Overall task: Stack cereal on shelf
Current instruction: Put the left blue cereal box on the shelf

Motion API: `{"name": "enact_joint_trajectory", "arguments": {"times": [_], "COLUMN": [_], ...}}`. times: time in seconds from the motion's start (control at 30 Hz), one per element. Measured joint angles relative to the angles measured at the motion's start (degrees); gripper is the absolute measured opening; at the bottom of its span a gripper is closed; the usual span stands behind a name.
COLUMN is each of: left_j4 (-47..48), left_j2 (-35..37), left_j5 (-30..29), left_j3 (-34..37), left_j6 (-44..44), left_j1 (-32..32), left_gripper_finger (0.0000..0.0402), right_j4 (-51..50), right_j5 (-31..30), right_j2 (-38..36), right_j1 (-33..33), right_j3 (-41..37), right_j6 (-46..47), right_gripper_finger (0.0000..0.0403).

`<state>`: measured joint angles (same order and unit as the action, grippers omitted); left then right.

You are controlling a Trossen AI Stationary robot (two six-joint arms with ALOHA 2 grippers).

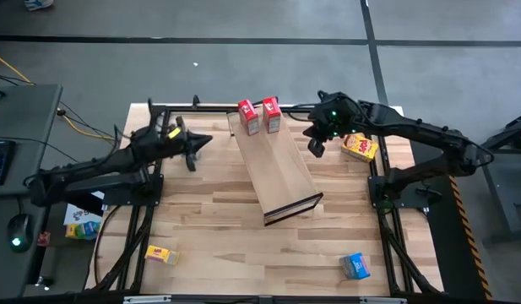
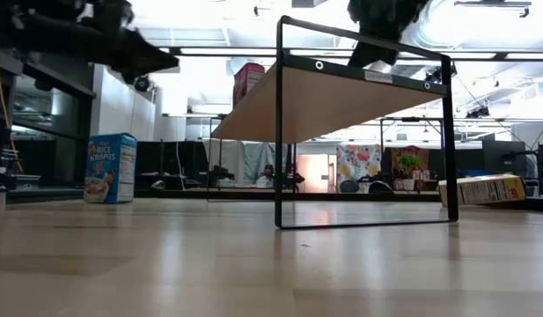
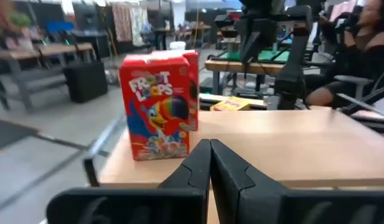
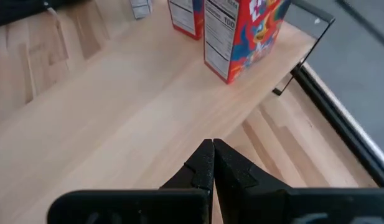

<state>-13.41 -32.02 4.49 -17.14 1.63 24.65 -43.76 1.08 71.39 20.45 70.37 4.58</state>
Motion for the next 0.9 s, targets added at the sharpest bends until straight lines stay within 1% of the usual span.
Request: {"name": "enact_joint_trajectory", "arguments": {"times": [0.07,0.13,0.2,0.3,0.4,0.5,0.63,0.77,0.9], "left_j4": [0.91,4.86,11.38,23.27,37.3,51.63,66.28,75.31,78.26], "left_j2": [2.51,3.65,3.56,1.6,-1.54,-5.7,-11.88,-18.78,-25.2], "left_j5": [-2.04,-3.91,-5.75,-8.4,-11.31,-15.04,-15.5,-14.91,-14.75], "left_j3": [0.13,-1.97,-5.84,-12.64,-19.51,-25.83,-32.34,-36.66,-38.1], "left_j6": [1.68,3.39,6.37,9.6,9.64,7.88,7.33,11.2,17.73], "left_j1": [-0.34,-0.3,-0.31,-0.31,0.14,1.3,3.43,5.44,6.97], "left_gripper_finger": [0.0002,0.0012,0.0033,0.0081,0.0139,0.0194,0.0254,0.0286,0.0293], "right_j4": [-0.36,-0.35,-0.39,-0.5,-0.67,-1.03,-1.02,-1.02,-1.02], "right_j5": [-2.26,-4.62,-7.01,-8.64,-9.11,-9.28,-9.44,-9.44,-9.7], "right_j2": [-0.85,-1.62,-2.13,-2.23,-2.16,-2.01,-2.01,-2.01,-2.01], "right_j1": [-1.54,-2.9,-3.89,-4.64,-4.81,-4.77,-4.77,-4.77,-4.77], "right_j3": [0.0,0.0,0.0,0.0,0.0,0.0,0.0,0.0,0.0], "right_j6": [0.84,1.4,2.03,2.48,2.47,2.47,2.47,2.74,2.93], "right_gripper_finger": [0.0,0.0,0.0,0.0,0.0,0.0,0.0,0.0,0.0]}}
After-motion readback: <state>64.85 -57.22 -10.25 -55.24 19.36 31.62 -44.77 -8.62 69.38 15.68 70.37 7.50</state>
